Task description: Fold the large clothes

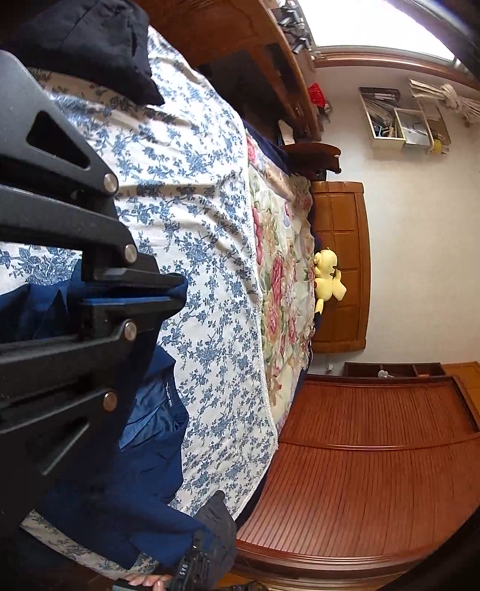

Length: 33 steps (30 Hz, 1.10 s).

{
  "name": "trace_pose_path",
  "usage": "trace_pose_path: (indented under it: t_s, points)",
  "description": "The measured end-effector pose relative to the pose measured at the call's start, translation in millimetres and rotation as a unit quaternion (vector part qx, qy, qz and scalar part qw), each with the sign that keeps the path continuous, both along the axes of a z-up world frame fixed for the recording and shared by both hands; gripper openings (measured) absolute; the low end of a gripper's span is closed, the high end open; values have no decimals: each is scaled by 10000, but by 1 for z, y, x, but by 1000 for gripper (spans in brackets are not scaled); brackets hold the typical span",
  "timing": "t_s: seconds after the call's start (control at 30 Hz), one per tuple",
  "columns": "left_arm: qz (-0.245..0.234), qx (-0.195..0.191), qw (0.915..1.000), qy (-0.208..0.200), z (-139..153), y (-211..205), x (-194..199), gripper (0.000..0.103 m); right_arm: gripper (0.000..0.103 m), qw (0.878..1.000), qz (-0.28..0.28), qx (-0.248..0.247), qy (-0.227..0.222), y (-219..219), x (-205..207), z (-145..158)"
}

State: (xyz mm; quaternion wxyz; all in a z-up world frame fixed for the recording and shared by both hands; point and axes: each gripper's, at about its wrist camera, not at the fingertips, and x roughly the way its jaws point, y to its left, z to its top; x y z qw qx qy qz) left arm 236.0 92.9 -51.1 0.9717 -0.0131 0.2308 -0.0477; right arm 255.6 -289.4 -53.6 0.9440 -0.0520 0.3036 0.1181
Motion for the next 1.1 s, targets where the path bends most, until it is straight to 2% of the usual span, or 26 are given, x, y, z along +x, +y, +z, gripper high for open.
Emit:
trace_pose_path:
  t_s: [0.13,0.23,0.4,0.6,0.8,0.97,1.1]
  points:
    - [-105,45,9999,97,-16,5,-3,1,27,9999,-46,-122,103,9,-3,-11]
    - [-162,-85,9998,123,-18,12,-5,2,37,9996,-27,-267,129,19,-7,-14]
    - [-170,38,9997,144,-21,19,-10,6,45,9981,46,-591,179,42,-4,-4]
    - [-190,29,9998,69,-20,27,-19,24,54,9951,48,-990,33,63,-7,8]
    - [-280,-24,9994,220,-31,33,-20,32,59,9923,236,-1199,206,78,-10,15]
    - [-347,-66,9989,297,-41,26,-25,33,62,9906,160,-1318,339,73,-15,10]
    - [-475,-26,9981,397,-51,13,-30,33,64,9921,113,-1194,382,65,-25,8]
